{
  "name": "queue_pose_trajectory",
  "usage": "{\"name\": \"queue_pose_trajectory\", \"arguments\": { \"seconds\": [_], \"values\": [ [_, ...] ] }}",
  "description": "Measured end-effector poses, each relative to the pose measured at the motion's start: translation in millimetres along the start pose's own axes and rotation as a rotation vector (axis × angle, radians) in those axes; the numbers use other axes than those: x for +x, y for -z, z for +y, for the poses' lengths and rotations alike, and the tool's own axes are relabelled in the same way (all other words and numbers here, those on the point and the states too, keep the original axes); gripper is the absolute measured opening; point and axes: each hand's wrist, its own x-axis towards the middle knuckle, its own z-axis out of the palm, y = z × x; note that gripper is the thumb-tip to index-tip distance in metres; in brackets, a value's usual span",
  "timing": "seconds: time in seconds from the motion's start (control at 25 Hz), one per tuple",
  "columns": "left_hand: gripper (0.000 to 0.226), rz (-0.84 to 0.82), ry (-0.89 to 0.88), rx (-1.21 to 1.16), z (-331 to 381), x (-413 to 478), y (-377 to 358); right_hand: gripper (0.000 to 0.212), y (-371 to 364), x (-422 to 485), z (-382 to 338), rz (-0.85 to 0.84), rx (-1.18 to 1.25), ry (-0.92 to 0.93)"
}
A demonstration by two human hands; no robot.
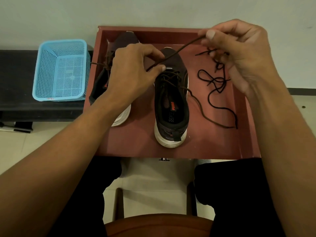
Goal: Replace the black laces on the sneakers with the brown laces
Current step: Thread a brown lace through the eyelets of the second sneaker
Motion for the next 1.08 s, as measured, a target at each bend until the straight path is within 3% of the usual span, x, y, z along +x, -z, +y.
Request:
{"name": "queue_pose_trajectory", "arguments": {
  "seconds": [0.08,0.2,0.32,0.4,0.52,0.64,0.84,1.08],
  "values": [
    [0.031,0.019,0.004,-0.035,0.5,-2.1,4.0,0.013,-5.0,-0.6,-1.0,-0.034,0.053,0.027],
    [0.023,-0.018,0.046,-0.215,7.3,-7.6,10.7,0.012,-6.4,0.3,-4.0,0.057,0.105,0.094],
    [0.023,-0.158,0.058,-0.077,10.6,-12.8,8.2,0.026,-4.4,1.3,-4.2,0.111,0.004,0.159],
    [0.029,-0.237,0.099,0.019,8.5,-14.4,7.3,0.025,-8.6,-1.6,-6.3,-0.01,-0.23,0.151],
    [0.042,-0.313,0.183,0.035,7.6,-15.9,5.4,0.018,-25.2,-10.8,-6.8,-0.345,-0.602,0.072],
    [0.037,-0.346,0.259,-0.024,11.8,-19.1,3.1,0.018,-39.8,-11.2,-2.5,-0.452,-0.772,0.0],
    [0.013,-0.324,0.323,-0.07,13.1,-19.0,8.4,0.006,-58.0,-12.6,2.9,-0.361,-0.962,0.046],
    [0.012,-0.33,0.32,-0.054,12.3,-18.4,8.7,0.012,-80.4,-20.0,9.1,-0.218,-1.27,0.159]
  ]
}}
